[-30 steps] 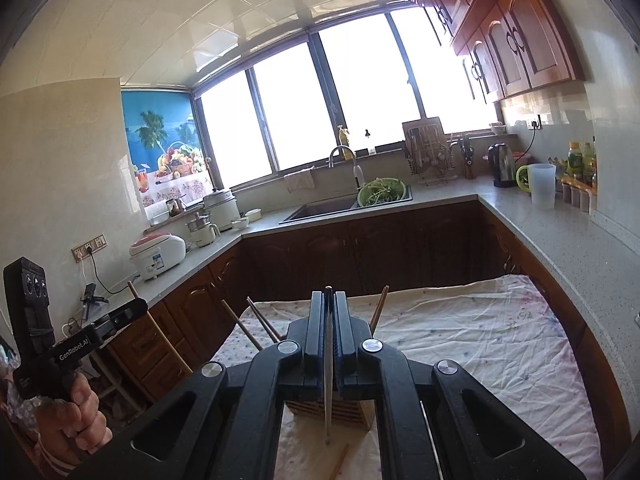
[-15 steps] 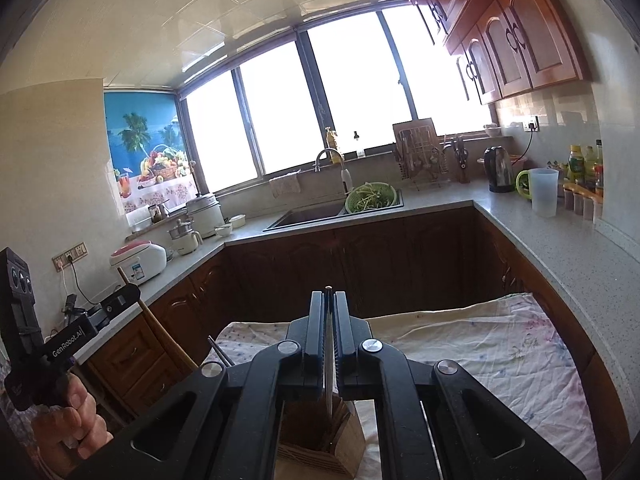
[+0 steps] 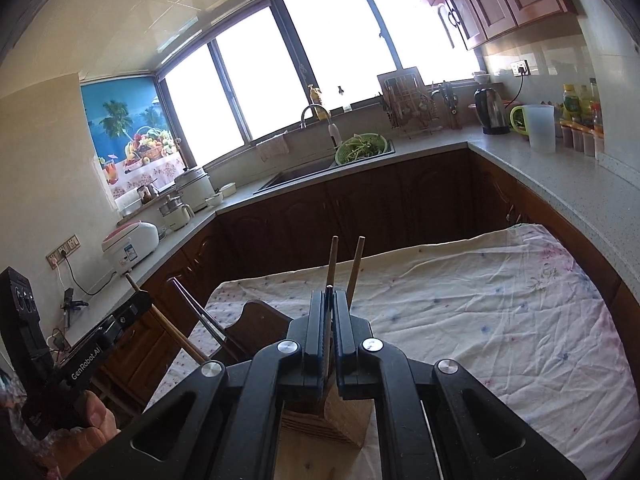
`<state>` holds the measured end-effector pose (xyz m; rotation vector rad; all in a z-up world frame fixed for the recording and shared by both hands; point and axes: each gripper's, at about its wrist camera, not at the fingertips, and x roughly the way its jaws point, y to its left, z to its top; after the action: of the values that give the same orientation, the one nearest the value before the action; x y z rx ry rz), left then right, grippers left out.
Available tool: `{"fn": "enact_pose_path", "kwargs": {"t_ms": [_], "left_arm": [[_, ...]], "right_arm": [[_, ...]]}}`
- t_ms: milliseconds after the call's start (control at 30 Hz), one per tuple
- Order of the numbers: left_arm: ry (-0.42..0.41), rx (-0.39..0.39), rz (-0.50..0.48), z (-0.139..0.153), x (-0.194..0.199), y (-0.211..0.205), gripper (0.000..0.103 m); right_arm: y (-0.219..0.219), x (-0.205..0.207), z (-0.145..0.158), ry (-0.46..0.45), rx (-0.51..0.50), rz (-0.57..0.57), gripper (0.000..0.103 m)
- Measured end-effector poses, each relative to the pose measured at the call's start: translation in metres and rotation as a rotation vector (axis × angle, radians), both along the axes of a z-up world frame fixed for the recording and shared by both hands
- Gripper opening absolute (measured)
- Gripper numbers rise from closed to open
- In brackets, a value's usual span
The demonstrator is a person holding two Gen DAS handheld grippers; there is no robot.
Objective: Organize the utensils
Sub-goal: 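Open the left tool in the holder while the right tool releases its chopstick, then move both open tools back toward the last chopsticks on the cloth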
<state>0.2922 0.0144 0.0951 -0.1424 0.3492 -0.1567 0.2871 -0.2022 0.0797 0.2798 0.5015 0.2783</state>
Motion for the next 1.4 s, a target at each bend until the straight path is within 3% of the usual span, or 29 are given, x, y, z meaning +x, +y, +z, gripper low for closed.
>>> {"fn": "enact_pose_path", "kwargs": {"t_ms": [467, 667, 800, 833, 900, 967, 1000, 1033, 1133, 1400], "left_arm": [[0.056, -0.007, -0.01, -0.002, 0.008, 0.004, 0.006], [0.055, -0.005, -0.009, 0.004, 0.003, 0.005, 0.008], [0.035, -0.017, -0.001, 0.009, -0.009, 0.008, 0.037], [0.034, -0.023, -0.001, 0.01, -0.012, 0.008, 0.039], [0.037, -0.032, -0.005, 0.012, -0.018, 0.009, 0.042], [0.038, -0.035, -0.002, 0.012, -0.026, 0.01, 0.053], [0.038, -0.036, 0.002, 0.012, -0.031, 0.01, 0.063], [0.036, -0.036, 0.01, 0.012, -0.036, 0.011, 0.074], [0.032, -0.027, 0.043, 0.009, -0.053, 0.015, 0.09], [0.098, -0.002, 0.043, -0.016, -0.088, 0.016, 0.092]], "right_arm": [[0.001, 0.003, 0.004, 0.024, -0.003, 0.0, 0.004], [-0.004, 0.001, 0.006, 0.019, 0.023, 0.0, 0.015], [-0.011, -0.008, 0.009, -0.002, 0.056, -0.012, 0.04], [-0.013, -0.011, 0.01, -0.01, 0.063, -0.013, 0.049], [-0.014, -0.017, 0.012, -0.021, 0.07, -0.015, 0.053], [-0.016, -0.023, 0.014, -0.03, 0.08, -0.015, 0.073], [-0.017, -0.027, 0.014, -0.035, 0.087, -0.019, 0.09], [-0.018, -0.031, 0.014, -0.043, 0.094, -0.023, 0.099], [-0.023, -0.047, 0.015, -0.07, 0.101, -0.034, 0.102], [-0.03, -0.09, 0.002, -0.046, 0.13, -0.037, 0.103]]}}
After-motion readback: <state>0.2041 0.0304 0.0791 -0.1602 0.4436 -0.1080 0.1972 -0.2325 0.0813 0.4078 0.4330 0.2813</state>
